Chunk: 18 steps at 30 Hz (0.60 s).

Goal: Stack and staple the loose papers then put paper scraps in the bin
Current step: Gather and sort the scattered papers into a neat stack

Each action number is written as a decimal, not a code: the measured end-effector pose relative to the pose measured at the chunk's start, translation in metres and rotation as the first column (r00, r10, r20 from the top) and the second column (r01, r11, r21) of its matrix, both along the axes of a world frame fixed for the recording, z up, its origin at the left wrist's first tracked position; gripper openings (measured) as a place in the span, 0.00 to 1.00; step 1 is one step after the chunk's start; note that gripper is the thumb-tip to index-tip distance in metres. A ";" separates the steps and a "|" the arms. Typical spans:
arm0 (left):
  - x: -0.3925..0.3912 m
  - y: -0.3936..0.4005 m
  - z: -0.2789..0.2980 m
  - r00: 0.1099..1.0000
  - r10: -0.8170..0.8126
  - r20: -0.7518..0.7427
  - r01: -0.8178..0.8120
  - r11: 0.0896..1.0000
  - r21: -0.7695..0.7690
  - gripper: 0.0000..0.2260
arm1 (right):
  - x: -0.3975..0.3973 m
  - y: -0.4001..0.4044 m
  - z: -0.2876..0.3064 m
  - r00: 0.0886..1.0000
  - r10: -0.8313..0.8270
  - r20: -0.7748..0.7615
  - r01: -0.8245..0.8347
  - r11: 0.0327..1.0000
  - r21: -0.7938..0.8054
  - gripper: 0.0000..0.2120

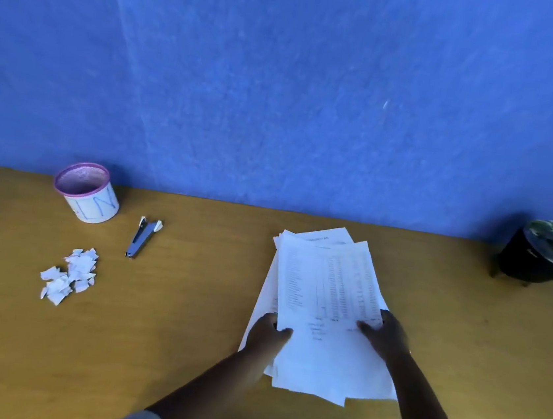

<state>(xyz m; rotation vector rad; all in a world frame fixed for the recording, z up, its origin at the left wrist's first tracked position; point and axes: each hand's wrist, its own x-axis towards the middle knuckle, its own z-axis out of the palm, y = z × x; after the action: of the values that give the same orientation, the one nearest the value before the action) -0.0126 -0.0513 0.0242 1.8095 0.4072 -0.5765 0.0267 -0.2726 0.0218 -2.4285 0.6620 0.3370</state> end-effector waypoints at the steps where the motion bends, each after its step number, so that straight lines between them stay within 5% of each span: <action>1: 0.001 -0.002 -0.002 1.000 0.017 0.004 -0.018 0.999 0.038 0.14 | -0.001 -0.001 -0.002 1.000 -0.016 -0.018 0.016 0.999 -0.051 0.27; 8: 0.002 -0.010 -0.001 0.998 0.060 -0.033 -0.060 0.998 -0.008 0.13 | -0.003 0.004 -0.007 0.997 -0.039 -0.061 0.025 0.976 -0.214 0.45; 18: 0.006 -0.014 0.017 0.964 0.167 -0.207 -0.214 0.949 -0.231 0.11 | 0.019 -0.015 -0.009 0.992 -0.039 -0.116 0.020 0.986 -0.164 0.43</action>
<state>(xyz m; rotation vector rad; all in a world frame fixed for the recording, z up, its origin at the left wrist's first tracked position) -0.0063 -0.0654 0.0415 1.4599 0.6020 -0.6322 0.0458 -0.2875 0.0131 -2.5654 0.8052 0.4341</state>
